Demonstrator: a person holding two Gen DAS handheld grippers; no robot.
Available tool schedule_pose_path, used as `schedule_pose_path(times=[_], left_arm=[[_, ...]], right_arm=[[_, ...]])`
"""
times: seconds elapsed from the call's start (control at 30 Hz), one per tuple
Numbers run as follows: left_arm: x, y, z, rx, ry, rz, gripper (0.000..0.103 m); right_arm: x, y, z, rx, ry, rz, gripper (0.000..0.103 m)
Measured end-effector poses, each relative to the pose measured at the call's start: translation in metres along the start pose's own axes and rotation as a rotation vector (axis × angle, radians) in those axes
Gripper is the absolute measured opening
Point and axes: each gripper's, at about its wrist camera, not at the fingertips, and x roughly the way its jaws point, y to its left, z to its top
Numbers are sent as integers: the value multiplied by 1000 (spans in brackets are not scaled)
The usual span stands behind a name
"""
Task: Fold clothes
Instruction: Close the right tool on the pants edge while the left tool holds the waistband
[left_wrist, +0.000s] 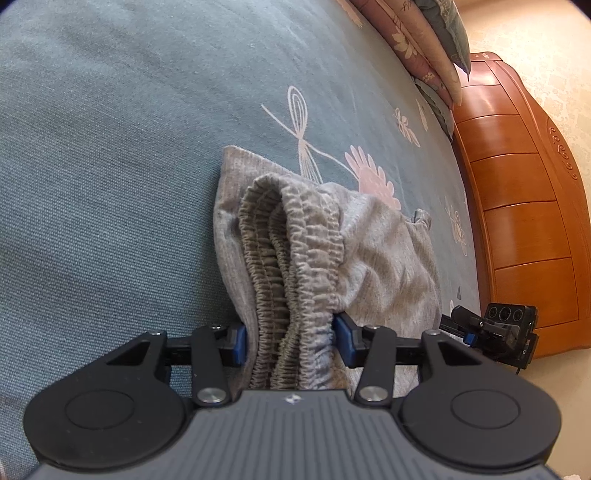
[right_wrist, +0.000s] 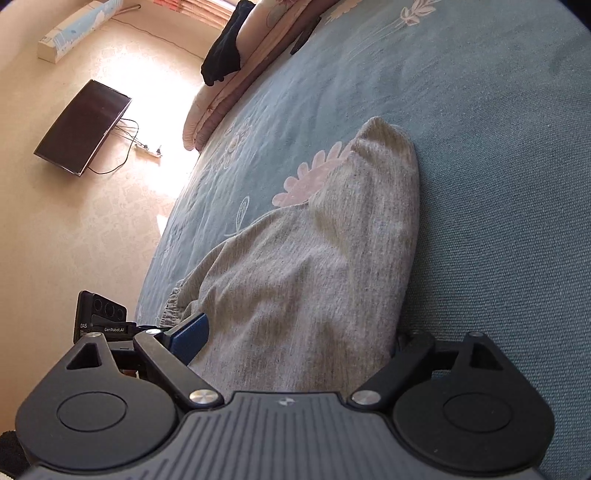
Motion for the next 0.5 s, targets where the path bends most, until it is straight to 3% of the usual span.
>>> schedule_pose_path(times=[0.5], left_arm=[[5,-22,0,3,-3,104,48]], right_arm=[[1,10,-7,-111,-5,-69,90]])
